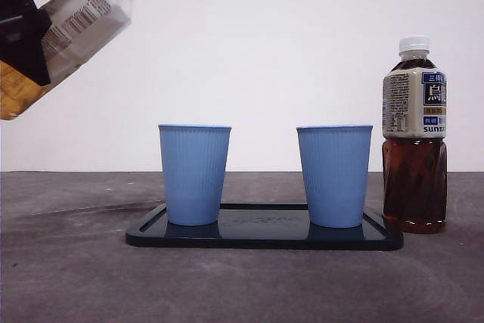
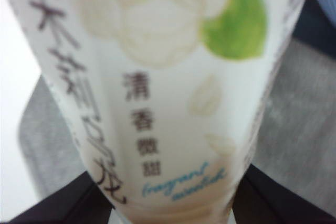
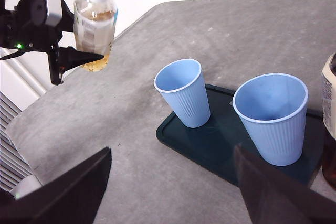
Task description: Pour the drink into the cup
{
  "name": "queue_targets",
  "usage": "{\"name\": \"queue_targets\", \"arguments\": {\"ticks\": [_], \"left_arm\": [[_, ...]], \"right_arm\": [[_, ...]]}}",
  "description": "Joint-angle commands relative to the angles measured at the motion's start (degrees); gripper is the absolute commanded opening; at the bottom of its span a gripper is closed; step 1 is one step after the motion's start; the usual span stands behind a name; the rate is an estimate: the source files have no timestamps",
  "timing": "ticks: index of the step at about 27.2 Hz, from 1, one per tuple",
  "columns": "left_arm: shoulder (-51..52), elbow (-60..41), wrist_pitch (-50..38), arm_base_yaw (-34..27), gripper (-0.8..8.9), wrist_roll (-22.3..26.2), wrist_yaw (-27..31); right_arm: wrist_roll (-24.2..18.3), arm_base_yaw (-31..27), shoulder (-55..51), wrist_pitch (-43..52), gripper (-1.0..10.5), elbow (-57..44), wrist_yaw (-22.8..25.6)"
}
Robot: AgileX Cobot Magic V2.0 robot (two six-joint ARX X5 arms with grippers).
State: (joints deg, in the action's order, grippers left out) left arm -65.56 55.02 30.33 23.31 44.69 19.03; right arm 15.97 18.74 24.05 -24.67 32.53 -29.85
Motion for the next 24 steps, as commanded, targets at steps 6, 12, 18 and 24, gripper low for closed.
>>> {"name": "queue_targets", "arguments": {"ticks": [6, 12, 18, 24], "left_arm": [[-4.1, 2.9, 0.0, 3.1, 2.16, 8.9, 9.5], [-8.3, 4.2, -0.1, 5.8, 2.16, 13.0, 13.7], [-11.7, 6.1, -0.1, 7.5, 2.16, 17.2, 17.2], [-14.7, 8.5, -0.1, 8.6, 2.16, 21.5, 19.8]], "right_arm": [[-1.7, 0.3, 0.1, -0.3, 3.7, 0.6, -0.2], [-3.0, 0.3, 0.1, -1.9, 3.7, 0.6, -0.1], [-3.4, 0.3, 0.1, -2.3, 3.7, 0.6, -0.2], [-4.0, 0.3, 0.1, -2.6, 3.7, 0.6, -0.2]]}}
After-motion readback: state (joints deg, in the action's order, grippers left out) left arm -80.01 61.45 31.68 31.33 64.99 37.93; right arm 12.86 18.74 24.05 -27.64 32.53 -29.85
